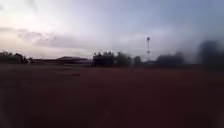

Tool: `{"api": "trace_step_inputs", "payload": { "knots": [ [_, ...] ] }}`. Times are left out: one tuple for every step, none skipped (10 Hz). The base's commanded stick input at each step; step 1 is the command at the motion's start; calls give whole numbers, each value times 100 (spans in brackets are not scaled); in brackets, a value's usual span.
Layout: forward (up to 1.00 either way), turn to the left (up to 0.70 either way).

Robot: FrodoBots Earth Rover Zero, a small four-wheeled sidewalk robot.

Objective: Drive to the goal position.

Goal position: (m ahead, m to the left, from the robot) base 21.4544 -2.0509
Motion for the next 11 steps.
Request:
{"api": "trace_step_inputs", "payload": {
  "knots": [
    [70, 0],
    [70, 0],
    [70, 0],
    [70, 0],
    [70, 0],
    [70, 0],
    [70, 0],
    [70, 0],
    [70, -1],
    [70, -9],
    [70, -28]
  ]
}}
